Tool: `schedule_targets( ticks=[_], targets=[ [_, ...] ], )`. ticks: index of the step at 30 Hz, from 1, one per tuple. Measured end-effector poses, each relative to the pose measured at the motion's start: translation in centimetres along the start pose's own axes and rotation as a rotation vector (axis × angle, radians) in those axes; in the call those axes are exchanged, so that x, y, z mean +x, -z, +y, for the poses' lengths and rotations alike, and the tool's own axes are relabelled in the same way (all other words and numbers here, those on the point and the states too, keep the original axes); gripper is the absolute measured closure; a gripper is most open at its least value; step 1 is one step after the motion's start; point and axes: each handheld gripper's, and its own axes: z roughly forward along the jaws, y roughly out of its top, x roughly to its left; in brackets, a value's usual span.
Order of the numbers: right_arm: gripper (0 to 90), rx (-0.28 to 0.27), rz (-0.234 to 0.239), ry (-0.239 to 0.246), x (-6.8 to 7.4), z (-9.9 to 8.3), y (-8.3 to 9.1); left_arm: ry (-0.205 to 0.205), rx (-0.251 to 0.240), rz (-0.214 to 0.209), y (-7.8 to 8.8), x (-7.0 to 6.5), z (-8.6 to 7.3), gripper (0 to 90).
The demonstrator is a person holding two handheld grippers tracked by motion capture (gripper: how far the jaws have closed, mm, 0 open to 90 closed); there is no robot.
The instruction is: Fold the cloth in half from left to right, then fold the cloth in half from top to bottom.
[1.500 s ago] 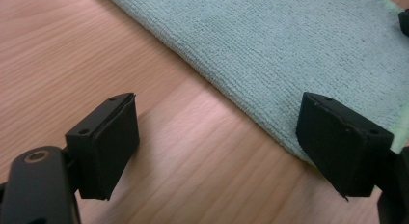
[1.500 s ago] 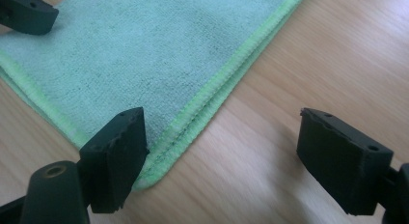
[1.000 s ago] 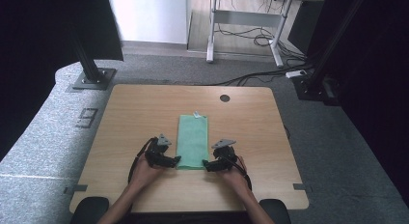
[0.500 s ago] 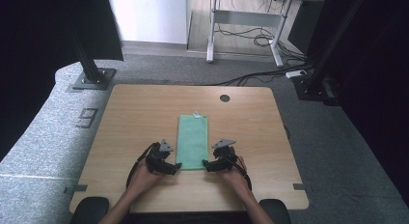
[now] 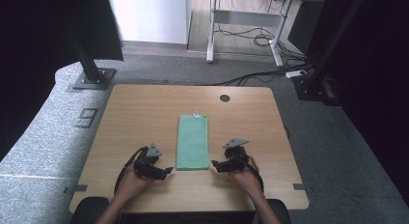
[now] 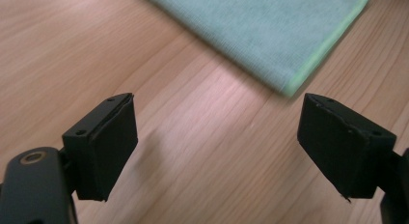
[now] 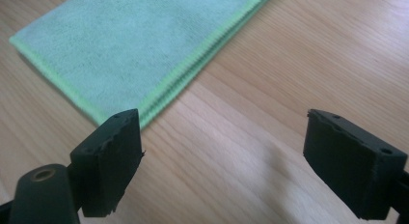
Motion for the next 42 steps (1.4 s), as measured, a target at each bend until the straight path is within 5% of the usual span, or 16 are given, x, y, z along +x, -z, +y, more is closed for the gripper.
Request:
schedule_targets(
  ticks=[8,15,27,42],
  targets=[
    [0.1,0.03,-0.014,0.029,-0.3,-2.0,0.6,0.047,0.0,0.026,0.4,1.4,-1.4,14.3],
    [0.0,0.036,-0.011,0.013,-0.9,-3.0,0.3,0.024,0.017,0.056,-0.1,1.4,-1.6,13.5],
    [0.0,0.017,-0.022,0.014,-1.6,-3.7,0.1,0.017,0.004,0.033,-0.8,1.7,-1.9,0.0],
    [0.0,-0.021,-0.017,0.019,-1.7,-4.0,0.0,0.017,0.004,0.033,-0.8,1.7,-1.9,0.0]
  ],
)
